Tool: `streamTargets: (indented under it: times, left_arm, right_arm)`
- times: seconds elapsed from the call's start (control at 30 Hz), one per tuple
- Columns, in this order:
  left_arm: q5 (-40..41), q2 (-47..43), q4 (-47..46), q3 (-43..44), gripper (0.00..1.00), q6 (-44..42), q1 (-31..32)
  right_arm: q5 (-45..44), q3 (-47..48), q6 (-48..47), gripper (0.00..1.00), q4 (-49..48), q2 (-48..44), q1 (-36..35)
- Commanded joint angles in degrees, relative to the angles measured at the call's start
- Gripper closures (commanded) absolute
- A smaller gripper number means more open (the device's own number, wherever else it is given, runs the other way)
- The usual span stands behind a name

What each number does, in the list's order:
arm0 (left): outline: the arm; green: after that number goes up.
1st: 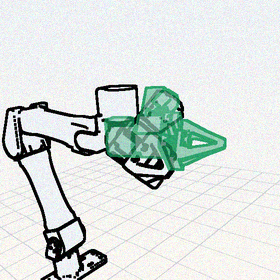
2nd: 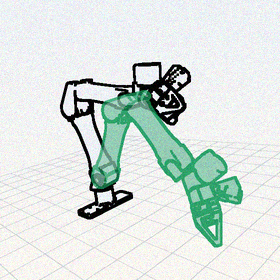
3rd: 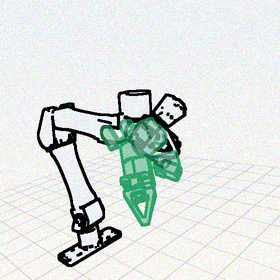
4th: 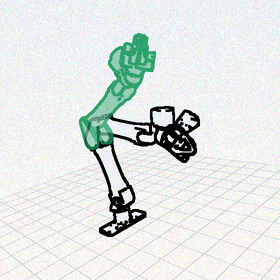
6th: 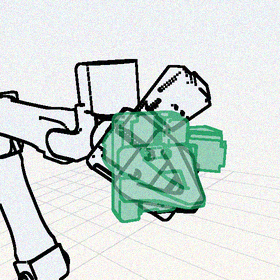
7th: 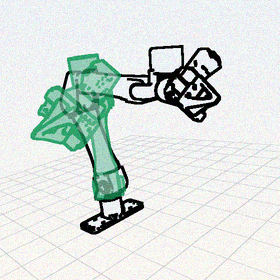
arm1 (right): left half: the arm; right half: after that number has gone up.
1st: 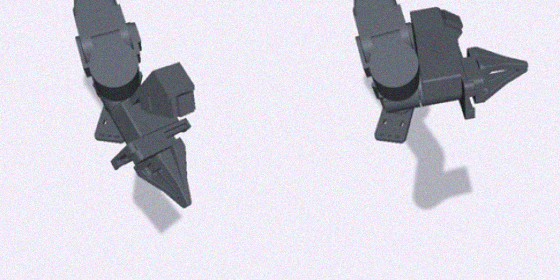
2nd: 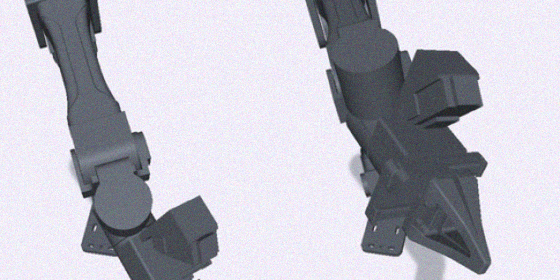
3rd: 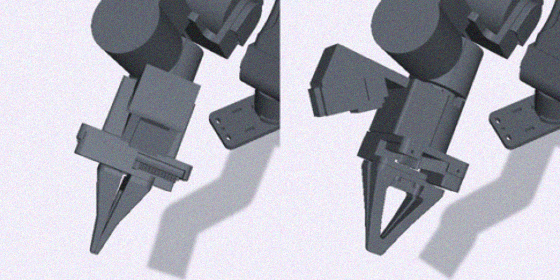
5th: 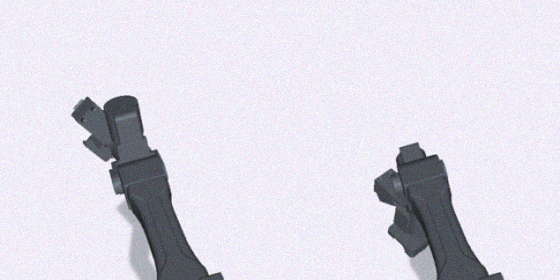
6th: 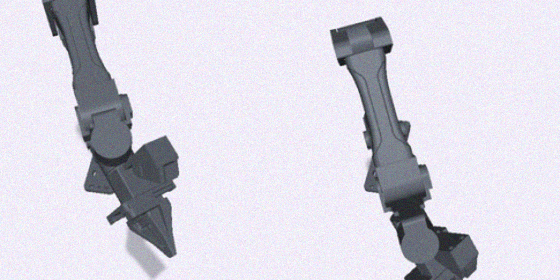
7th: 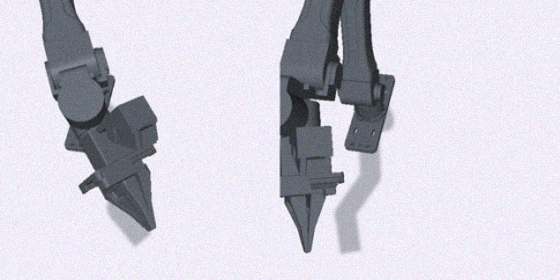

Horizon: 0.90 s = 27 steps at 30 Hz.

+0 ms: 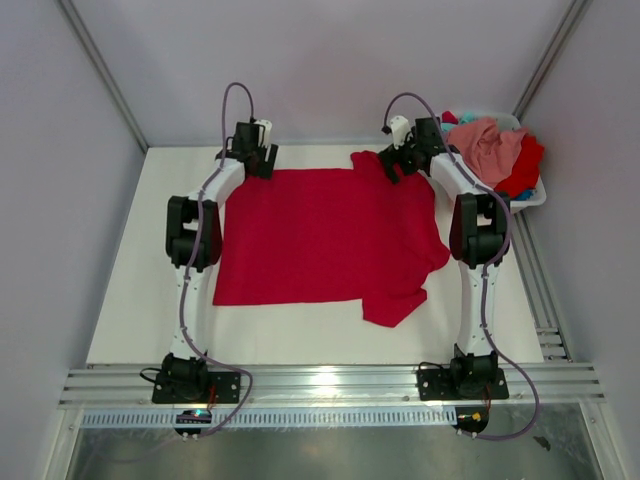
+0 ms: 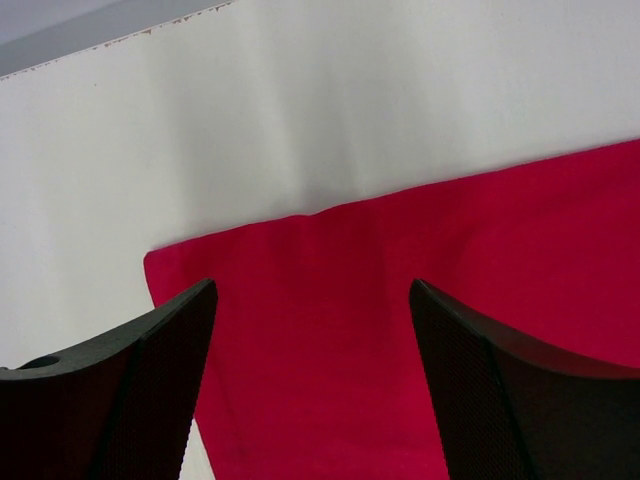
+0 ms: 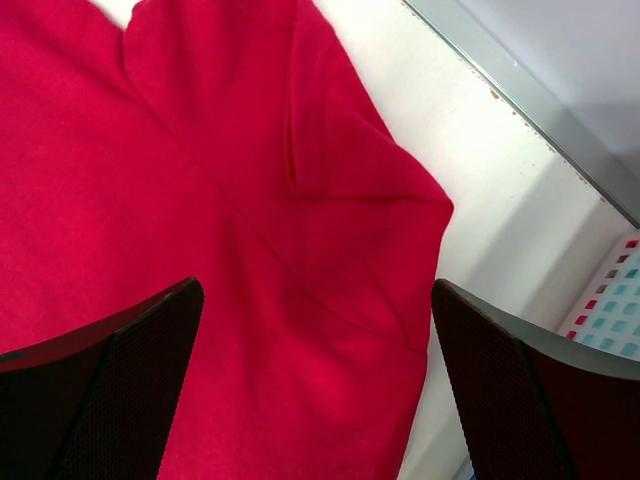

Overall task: Fold and stack the t-shirts
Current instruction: Flatten the tshirt out

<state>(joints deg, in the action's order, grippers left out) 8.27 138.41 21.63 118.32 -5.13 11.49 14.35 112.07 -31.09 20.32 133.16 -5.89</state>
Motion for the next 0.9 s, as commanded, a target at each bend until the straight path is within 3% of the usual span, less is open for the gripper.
streamTargets:
  times: [0.0, 0.2, 0.43, 0.7, 0.87]
  left_arm:
    - [0.25, 0.81, -1.76, 2.61, 0.21, -0.5, -0.32]
    - [6.22, 2.13, -3.34, 3.32, 0.25, -0.23, -0.32]
    - [8.43, 6.07, -1.69, 8.74, 0.24, -1.03, -0.24]
    - [6.05, 8.46, 3.07, 12.9, 0.24, -3.4, -0.24]
    - [12.02, 9.95, 4.82, 14.21, 0.27, -4.02, -0.24]
  right_arm:
    - [3.32, 1.83, -3.8, 0.01, 0.52, -0.27, -0.26]
    - [-0.81, 2.1, -4.32, 0.01, -4.49, 0.52, -0.26]
    - [3.13, 2.27, -6.61, 0.01, -8.45, 2.27, -0.17]
    - [10.35, 11.14, -12.76, 0.01, 2.52, 7.28, -0.44]
    - [7.8, 8.79, -12.59, 0.01, 2.63, 6.41, -0.7]
